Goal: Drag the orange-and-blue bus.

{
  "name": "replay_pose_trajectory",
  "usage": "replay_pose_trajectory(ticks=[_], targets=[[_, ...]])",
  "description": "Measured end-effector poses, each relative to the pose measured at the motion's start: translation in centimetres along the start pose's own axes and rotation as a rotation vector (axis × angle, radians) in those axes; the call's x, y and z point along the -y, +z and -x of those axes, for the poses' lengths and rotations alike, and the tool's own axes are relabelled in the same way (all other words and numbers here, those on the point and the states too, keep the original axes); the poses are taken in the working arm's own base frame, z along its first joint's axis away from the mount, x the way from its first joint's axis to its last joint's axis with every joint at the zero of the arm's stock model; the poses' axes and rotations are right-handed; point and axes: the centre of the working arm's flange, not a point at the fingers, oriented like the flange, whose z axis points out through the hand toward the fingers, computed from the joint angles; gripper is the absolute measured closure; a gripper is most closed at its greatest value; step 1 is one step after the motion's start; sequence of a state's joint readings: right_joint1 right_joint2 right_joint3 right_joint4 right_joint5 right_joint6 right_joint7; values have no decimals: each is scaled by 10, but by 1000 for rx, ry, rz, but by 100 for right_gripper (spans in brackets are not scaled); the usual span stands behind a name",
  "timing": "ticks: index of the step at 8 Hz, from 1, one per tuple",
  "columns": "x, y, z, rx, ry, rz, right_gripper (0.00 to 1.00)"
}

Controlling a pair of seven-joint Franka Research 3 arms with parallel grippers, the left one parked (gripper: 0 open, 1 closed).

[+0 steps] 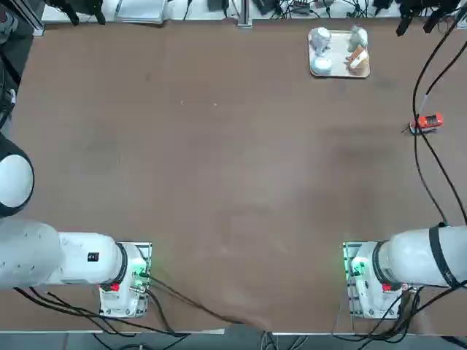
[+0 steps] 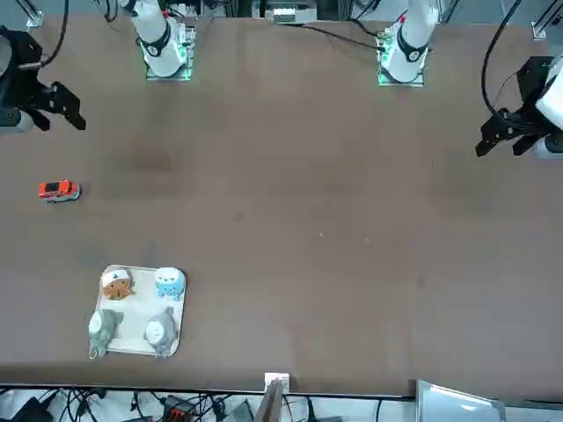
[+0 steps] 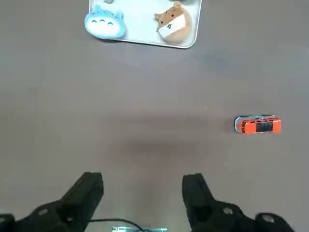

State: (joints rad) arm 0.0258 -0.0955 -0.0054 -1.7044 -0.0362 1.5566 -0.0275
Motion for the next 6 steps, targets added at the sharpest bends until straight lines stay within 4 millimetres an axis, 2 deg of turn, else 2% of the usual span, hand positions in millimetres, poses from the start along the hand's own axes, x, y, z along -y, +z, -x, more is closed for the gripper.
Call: replay_pose_trajectory(ticks=[6], targets=[[0, 2, -2, 4, 0, -2, 0]])
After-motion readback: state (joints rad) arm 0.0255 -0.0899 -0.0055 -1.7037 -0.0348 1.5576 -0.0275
